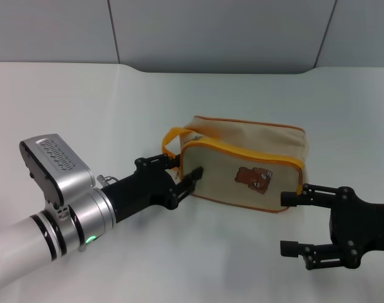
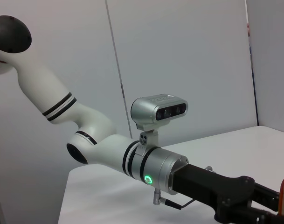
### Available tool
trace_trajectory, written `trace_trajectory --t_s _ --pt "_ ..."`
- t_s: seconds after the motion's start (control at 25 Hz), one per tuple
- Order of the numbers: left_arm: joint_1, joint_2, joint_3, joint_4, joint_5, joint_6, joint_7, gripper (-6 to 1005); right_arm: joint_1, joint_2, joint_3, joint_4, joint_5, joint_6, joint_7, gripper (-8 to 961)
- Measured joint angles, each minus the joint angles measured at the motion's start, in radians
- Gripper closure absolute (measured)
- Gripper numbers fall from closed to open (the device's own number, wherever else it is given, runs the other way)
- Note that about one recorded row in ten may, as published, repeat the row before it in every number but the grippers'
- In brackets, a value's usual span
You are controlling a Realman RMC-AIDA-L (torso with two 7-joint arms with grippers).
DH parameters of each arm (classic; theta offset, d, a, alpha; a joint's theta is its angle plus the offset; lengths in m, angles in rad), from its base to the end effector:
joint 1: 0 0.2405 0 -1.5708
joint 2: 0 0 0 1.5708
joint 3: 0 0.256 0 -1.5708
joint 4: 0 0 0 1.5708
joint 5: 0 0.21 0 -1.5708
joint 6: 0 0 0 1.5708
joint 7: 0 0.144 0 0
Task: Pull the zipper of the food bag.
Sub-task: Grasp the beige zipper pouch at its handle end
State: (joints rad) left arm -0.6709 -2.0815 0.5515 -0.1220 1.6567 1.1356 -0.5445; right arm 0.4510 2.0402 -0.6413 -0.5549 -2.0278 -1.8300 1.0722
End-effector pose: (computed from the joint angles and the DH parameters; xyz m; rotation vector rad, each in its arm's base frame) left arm -0.2626 0.3204 -0.1075 -2.4335 -0.5227 -0.7235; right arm 0.2781 0.2718 0.0047 -2.8681 0.3300 0.8848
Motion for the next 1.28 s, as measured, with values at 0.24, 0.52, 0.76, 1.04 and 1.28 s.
trace_trajectory --t_s 0.24,0.52,0.76,1.04,1.28 --pt "-0.006 0.000 -0.053 -0.014 0.004 -0.019 0.003 650 -0.001 0.000 0.002 0.000 0.000 0.000 0.000 160" --pt "-0.013 0.000 -0.061 -0.020 0.005 -0.031 0.009 863 -0.002 0.000 0.018 0.000 0.000 -0.007 0.000 165" --pt "-0.002 0.000 -0.062 -0.035 0.005 0.014 0.057 916 -0.002 0.001 0.033 -0.001 0.000 -0.007 0.000 169" --pt "0.026 0.000 -0.089 -0.035 0.005 0.065 0.059 938 -0.010 0.009 0.085 -0.002 0.001 -0.011 -0.002 174" --pt "0.062 0.000 -0.093 -0.003 0.005 0.163 0.154 937 -0.036 0.034 0.266 0.024 0.086 -0.001 -0.030 178"
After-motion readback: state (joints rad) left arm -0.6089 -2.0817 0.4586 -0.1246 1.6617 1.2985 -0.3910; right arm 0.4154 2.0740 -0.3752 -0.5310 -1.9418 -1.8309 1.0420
